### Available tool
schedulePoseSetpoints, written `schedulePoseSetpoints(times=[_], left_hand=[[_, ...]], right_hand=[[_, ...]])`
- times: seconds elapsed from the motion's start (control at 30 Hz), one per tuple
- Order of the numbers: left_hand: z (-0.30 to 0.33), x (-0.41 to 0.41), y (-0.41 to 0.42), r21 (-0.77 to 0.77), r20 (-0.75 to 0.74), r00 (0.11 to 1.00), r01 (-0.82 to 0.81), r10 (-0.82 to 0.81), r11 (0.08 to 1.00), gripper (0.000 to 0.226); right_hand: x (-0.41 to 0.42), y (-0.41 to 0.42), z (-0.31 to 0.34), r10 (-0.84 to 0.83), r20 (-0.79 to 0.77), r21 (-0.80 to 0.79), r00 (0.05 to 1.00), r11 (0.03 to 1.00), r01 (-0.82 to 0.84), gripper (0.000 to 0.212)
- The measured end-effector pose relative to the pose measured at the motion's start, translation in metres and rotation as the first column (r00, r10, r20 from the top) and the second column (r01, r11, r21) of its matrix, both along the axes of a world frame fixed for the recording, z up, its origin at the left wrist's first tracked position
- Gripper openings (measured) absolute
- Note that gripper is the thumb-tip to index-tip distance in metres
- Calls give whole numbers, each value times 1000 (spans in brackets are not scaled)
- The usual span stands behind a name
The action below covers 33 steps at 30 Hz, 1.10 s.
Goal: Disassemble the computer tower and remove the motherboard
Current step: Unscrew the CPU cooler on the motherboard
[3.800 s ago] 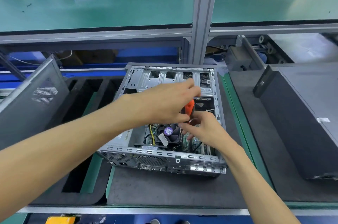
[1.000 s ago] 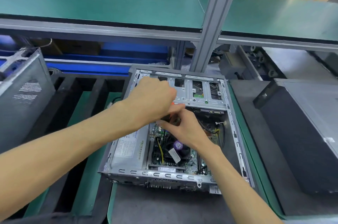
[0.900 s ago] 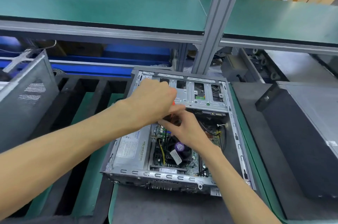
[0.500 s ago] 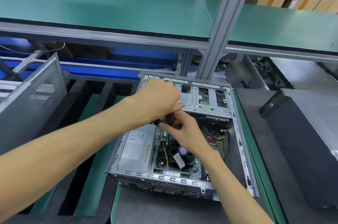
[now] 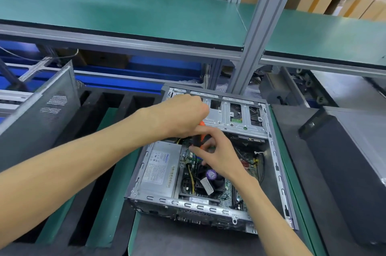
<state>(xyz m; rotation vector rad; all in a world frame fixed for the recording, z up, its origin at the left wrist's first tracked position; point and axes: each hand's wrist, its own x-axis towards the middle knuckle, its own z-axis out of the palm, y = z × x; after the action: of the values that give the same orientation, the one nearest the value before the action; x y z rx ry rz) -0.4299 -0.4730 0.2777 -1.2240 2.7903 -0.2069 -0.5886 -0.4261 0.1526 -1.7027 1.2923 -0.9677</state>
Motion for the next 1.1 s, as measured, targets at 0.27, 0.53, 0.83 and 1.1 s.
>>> schedulePoseSetpoints(times=[0.27,0.53,0.83,1.1], left_hand=[[-4,5,10,91,-76,994,86,-80,992,31],[-3,9,-9,118,-80,997,5,5,993,42],[-2,13,11,173,-77,996,66,-54,983,34],[3,2,-3,222,-182,979,128,-88,967,26]], right_hand=[[1,-4,6,34,54,18,998,999,-35,15],[3,-5,-4,9,15,7,1000,1000,-10,32],[8,-4,2,88,93,-26,992,996,-86,19],[-1,2,-1,1,43,-81,999,997,2,30]])
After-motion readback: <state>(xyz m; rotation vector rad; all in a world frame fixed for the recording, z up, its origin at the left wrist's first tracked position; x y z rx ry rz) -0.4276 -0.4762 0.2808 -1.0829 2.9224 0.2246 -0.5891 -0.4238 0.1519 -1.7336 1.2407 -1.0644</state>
